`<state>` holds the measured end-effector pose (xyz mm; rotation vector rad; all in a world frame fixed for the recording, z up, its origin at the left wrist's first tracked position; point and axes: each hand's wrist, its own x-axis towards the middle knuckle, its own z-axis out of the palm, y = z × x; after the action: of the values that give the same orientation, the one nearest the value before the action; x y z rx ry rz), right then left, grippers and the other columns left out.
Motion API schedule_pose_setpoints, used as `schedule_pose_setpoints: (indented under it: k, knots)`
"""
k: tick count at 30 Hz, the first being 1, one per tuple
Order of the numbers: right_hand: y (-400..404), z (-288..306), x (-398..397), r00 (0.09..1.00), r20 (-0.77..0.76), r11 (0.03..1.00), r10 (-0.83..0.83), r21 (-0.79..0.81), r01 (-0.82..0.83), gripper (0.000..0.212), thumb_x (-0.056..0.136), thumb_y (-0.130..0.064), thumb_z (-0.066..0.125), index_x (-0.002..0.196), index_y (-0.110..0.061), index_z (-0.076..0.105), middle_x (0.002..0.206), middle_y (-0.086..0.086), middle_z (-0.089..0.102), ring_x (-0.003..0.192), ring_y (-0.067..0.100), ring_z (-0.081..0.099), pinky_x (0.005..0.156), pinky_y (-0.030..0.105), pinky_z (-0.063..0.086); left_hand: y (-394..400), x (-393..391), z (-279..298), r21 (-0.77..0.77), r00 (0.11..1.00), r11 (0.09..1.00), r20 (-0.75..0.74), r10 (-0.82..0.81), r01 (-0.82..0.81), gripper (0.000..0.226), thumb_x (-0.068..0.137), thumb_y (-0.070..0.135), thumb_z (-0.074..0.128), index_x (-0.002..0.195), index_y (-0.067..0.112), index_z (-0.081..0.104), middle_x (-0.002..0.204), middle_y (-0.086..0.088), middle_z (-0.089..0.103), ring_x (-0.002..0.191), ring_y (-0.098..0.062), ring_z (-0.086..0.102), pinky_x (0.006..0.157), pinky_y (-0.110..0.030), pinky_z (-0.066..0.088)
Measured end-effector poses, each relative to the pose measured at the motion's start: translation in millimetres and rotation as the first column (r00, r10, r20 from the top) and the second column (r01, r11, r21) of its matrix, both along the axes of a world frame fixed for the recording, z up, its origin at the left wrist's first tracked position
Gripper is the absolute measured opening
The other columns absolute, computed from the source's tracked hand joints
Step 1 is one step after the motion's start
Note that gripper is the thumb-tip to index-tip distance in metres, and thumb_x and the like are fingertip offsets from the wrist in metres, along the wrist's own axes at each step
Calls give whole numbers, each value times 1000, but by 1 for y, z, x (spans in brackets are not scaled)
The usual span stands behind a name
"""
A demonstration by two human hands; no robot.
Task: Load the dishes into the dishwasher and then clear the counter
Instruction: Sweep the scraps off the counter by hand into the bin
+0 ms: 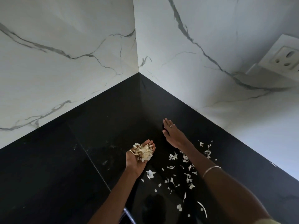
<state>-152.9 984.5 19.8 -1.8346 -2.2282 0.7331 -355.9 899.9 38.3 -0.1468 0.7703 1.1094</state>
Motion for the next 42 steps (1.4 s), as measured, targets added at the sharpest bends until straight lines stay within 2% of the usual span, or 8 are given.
schedule_pose_setpoints:
  k: [10, 16, 20, 26, 34, 37, 40, 42]
  knots:
    - [-144, -3, 64, 981, 65, 982, 181, 40, -184, 55, 105, -34, 21, 157, -20, 12, 163, -10, 5, 149, -1, 0, 124, 30, 9, 2, 5, -4, 15, 1000, 1000, 12, -18, 18, 55, 101, 23, 19, 121, -11, 57, 127, -28, 60, 122, -41, 54, 102, -49, 44]
    - [-135, 14, 125, 974, -104, 964, -203, 152, 218, 53, 105, -36, 30, 156, -25, 20, 162, -11, 9, 149, 3, 5, 121, 26, 10, 0, 16, -6, 23, 998, 998, 3, -57, 56, 54, 100, 22, 19, 121, -11, 57, 128, -28, 59, 122, -41, 53, 100, -49, 44]
    - [-103, -3, 157, 867, -40, 868, -496, -16, 496, 60, 106, -39, 27, 157, -18, 5, 164, 1, -2, 150, 17, -6, 124, 41, 1, -1, 15, -5, 33, 999, 999, 19, -35, 34, 55, 100, 22, 18, 122, -11, 56, 129, -28, 58, 121, -40, 54, 99, -48, 44]
    - [-109, -14, 87, 985, 5, 985, -170, -3, 170, 57, 106, -37, 26, 157, -16, 10, 164, 3, 2, 151, 20, -2, 124, 43, 4, -7, 8, -1, 34, 1000, 999, 17, -10, 10, 55, 101, 24, 17, 121, -10, 56, 128, -27, 58, 120, -39, 54, 103, -48, 42]
    - [-184, -5, 29, 989, 35, 988, 142, 51, -143, 58, 106, -39, 22, 157, -21, 3, 164, -6, -4, 150, 4, -9, 123, 30, -1, -9, -3, -2, 54, 1000, 998, 20, -22, 21, 55, 101, 23, 17, 121, -10, 57, 127, -26, 60, 121, -39, 55, 100, -48, 44]
    - [-193, 4, 63, 995, 2, 990, -101, 102, 100, 59, 105, -41, 27, 157, -25, 5, 163, -10, -5, 149, 5, -9, 122, 29, 3, -11, -8, -2, 61, 999, 997, 11, -43, 42, 56, 101, 23, 17, 123, -9, 56, 128, -26, 60, 121, -39, 55, 100, -48, 45]
    - [-190, 6, 112, 893, -11, 888, -451, 93, 450, 63, 104, -41, 33, 157, -20, 8, 162, -4, -3, 151, 14, -4, 123, 36, 4, -12, -10, -2, 68, 998, 996, 28, -52, 50, 56, 102, 24, 17, 124, -9, 55, 129, -26, 59, 121, -39, 55, 102, -48, 44]
    - [-188, 3, 120, 849, 1, 849, -529, 12, 529, 66, 104, -43, 33, 157, -15, 6, 163, 3, -2, 151, 21, -2, 124, 41, 4, -13, -11, -2, 73, 998, 996, 27, -61, 59, 56, 102, 24, 17, 124, -9, 55, 130, -26, 58, 121, -39, 54, 102, -47, 44]
